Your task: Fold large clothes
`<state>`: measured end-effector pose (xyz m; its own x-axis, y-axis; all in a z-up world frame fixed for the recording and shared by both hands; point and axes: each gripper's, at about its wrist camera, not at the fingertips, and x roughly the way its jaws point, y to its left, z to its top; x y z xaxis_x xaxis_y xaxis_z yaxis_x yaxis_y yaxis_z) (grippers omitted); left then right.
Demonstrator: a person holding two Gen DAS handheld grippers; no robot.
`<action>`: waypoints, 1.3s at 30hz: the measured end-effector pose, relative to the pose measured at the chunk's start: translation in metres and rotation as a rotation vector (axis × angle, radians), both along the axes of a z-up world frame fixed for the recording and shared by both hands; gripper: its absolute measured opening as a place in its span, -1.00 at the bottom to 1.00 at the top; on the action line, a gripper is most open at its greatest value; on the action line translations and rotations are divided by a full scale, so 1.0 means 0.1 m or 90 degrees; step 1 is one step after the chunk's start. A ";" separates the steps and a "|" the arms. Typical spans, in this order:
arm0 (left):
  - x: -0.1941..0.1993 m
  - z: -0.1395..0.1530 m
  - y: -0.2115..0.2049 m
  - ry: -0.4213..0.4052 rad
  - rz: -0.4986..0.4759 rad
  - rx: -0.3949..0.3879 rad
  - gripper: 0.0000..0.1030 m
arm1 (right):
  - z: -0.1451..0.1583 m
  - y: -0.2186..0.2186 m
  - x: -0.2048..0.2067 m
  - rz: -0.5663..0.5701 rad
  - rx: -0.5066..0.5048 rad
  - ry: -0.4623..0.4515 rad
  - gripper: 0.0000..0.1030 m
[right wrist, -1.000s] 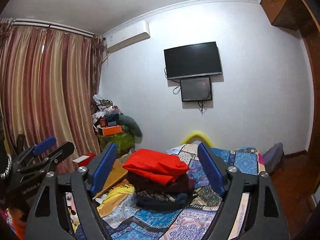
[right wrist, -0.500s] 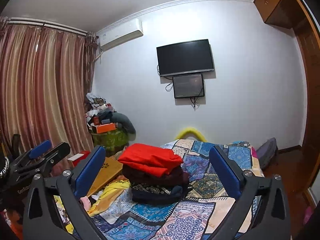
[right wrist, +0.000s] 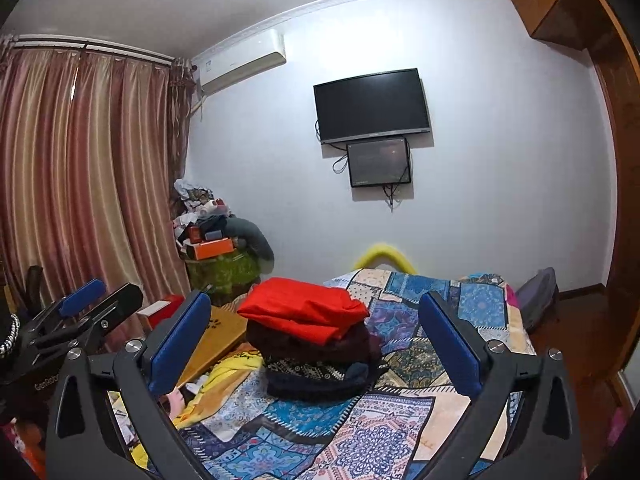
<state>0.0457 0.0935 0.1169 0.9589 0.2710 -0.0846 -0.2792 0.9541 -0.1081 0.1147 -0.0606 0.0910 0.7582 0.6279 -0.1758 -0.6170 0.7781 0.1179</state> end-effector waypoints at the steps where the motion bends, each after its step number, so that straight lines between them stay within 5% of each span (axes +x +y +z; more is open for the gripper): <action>1: 0.01 0.00 0.00 0.001 0.001 0.002 0.88 | -0.01 0.00 0.00 -0.002 -0.002 0.000 1.00; 39: 0.07 -0.07 0.01 0.014 0.005 -0.022 0.94 | -0.03 -0.02 0.04 -0.009 -0.016 0.019 1.00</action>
